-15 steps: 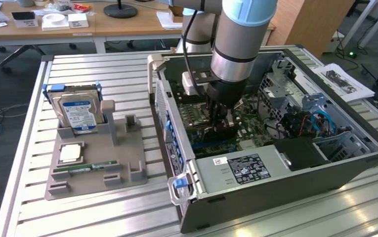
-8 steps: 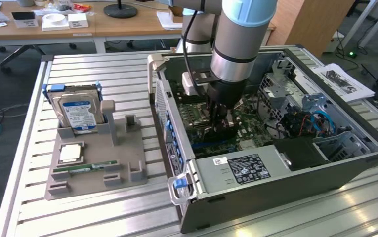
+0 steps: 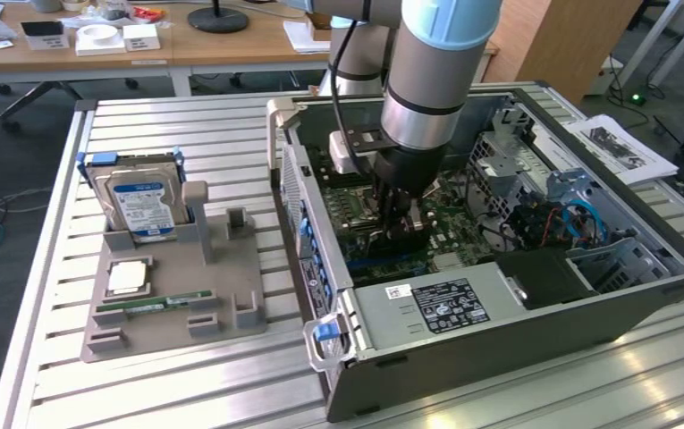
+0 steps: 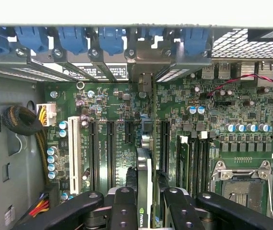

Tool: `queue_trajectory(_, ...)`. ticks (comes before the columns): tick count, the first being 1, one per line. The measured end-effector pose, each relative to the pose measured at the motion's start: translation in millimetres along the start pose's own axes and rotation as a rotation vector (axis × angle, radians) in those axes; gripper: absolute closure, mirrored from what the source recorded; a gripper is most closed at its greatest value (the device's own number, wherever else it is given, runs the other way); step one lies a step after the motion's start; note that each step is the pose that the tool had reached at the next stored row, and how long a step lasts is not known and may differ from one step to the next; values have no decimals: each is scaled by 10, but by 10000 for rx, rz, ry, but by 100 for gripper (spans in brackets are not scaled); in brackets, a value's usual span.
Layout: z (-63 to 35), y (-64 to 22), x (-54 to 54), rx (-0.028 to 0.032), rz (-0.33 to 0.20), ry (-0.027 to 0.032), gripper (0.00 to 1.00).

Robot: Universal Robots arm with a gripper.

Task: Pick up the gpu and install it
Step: 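Insert the gpu into the slot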

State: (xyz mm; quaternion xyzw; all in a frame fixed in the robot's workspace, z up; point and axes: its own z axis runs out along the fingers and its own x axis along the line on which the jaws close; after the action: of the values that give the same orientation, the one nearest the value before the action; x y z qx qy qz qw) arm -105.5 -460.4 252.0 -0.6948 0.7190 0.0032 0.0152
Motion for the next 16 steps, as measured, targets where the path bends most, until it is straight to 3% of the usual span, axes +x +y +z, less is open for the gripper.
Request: queue_trajectory(16, 13, 0, 0, 1, 0, -1, 74)
